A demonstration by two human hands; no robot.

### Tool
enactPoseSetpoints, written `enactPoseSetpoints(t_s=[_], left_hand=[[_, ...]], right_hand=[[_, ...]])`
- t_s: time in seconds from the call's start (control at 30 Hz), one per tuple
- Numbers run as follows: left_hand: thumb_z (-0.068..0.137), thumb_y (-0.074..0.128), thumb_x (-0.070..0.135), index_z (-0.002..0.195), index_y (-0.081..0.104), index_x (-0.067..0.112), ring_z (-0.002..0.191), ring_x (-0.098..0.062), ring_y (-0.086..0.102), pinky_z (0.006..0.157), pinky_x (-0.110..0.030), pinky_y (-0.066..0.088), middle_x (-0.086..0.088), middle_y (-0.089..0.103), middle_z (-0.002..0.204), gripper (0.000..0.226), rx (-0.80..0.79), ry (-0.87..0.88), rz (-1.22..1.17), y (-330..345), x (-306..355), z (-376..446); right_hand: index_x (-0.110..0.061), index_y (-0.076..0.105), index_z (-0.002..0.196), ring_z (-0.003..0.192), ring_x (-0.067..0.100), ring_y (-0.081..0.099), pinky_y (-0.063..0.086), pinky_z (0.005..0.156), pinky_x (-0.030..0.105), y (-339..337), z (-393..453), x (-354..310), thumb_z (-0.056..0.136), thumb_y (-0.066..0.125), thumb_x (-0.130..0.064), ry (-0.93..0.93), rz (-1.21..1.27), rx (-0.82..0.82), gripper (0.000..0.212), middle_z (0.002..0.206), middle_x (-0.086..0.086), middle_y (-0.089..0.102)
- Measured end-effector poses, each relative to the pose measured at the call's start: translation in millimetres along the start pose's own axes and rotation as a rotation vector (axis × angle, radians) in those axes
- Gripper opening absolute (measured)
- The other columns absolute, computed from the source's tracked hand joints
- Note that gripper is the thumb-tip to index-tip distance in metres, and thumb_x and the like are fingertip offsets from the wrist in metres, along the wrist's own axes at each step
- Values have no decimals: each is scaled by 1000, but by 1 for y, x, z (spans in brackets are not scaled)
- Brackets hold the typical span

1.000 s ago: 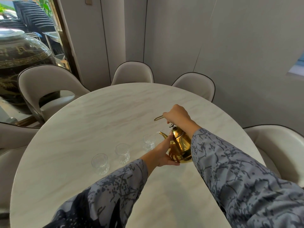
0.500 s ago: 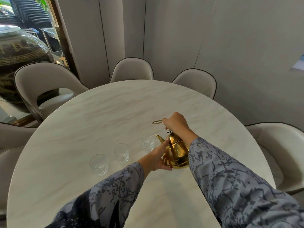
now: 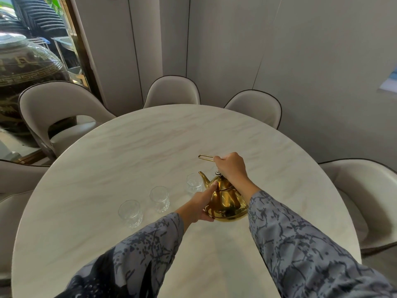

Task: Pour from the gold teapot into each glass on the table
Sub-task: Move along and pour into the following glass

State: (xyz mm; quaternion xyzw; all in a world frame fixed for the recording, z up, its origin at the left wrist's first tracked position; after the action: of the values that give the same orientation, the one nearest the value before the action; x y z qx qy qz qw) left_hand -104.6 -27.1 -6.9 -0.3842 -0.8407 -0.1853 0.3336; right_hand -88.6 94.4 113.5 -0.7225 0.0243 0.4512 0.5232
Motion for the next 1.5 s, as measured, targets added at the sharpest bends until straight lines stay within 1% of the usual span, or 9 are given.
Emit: enactPoseSetpoints(t_s=[0.17, 0.4, 0.67, 0.8, 0.93, 1.03, 1.1, 1.33, 1.5], left_hand=[[85, 47, 72, 141, 45, 17, 126, -37, 57, 81, -42, 62, -12, 48, 149, 79, 45, 29, -4, -12, -5, -11], [87, 49, 68, 141, 45, 14, 126, -38, 56, 85, -43, 61, -13, 50, 148, 76, 100, 14, -71, -41, -24, -28], [86, 50, 69, 144, 41, 13, 137, -41, 45, 93, -50, 57, -13, 40, 155, 81, 64, -28, -164, -67, -51, -38], [86, 47, 71, 145, 39, 17, 134, -42, 47, 89, -49, 60, -13, 38, 154, 80, 25, -30, -226, -70, -56, -43], [85, 47, 72, 146, 39, 19, 133, -42, 48, 84, -48, 61, -13, 34, 156, 81, -11, -38, -298, -70, -58, -45], [80, 50, 77, 147, 38, 23, 136, -43, 45, 68, -44, 64, -11, 30, 159, 87, -44, -32, -326, -70, -59, -41], [79, 50, 77, 146, 39, 25, 136, -44, 45, 63, -42, 63, -10, 31, 159, 86, -58, -28, -338, -70, -59, -40], [81, 50, 74, 145, 38, 27, 135, -45, 46, 68, -44, 63, -8, 31, 160, 80, -77, -32, -354, -69, -53, -47], [81, 53, 72, 150, 29, 26, 137, -46, 43, 67, -46, 64, -11, 26, 162, 86, -72, -62, -381, -67, -51, -53]], right_hand=[[-16, 43, 42, 38, 7, 39, 28, 44, 22, 4, -13, -10, 93, 58, -25, -60, 35, -2, 54, 35, -10, 38], [-15, 40, 42, 40, 13, 35, 29, 46, 25, 32, -29, -35, 92, 59, -27, -143, 41, -72, 55, 40, -4, 38], [-14, 38, 46, 42, 15, 32, 27, 48, 26, 70, -43, -55, 93, 58, -27, -188, 0, -169, 53, 45, -2, 35], [-13, 37, 48, 43, 17, 33, 31, 53, 31, 85, -44, -70, 91, 59, -28, -195, -67, -211, 51, 46, 0, 36], [-12, 38, 53, 46, 19, 38, 33, 52, 29, 92, -43, -81, 90, 59, -29, -176, -142, -234, 45, 51, 1, 41], [-11, 38, 55, 49, 21, 39, 31, 50, 29, 93, -43, -88, 88, 59, -28, -168, -179, -240, 43, 54, 2, 42], [-11, 36, 56, 51, 21, 39, 31, 52, 30, 93, -43, -92, 87, 59, -27, -165, -190, -244, 42, 55, 2, 41], [-11, 37, 59, 54, 21, 38, 32, 53, 32, 91, -45, -101, 89, 59, -28, -160, -221, -259, 40, 59, 2, 41], [-12, 38, 60, 54, 19, 38, 31, 52, 30, 88, -46, -106, 89, 58, -26, -168, -239, -257, 39, 60, 2, 42]])
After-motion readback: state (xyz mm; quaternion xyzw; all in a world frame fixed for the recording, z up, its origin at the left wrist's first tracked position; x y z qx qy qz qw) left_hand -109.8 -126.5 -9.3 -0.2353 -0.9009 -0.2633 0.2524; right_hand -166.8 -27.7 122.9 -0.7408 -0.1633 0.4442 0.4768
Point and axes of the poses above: each hand's wrist, its own z-axis towards the middle knuckle, its own y-axis out of the palm, x = y × z, the point moved 7 cm from there along z, towards the middle knuckle
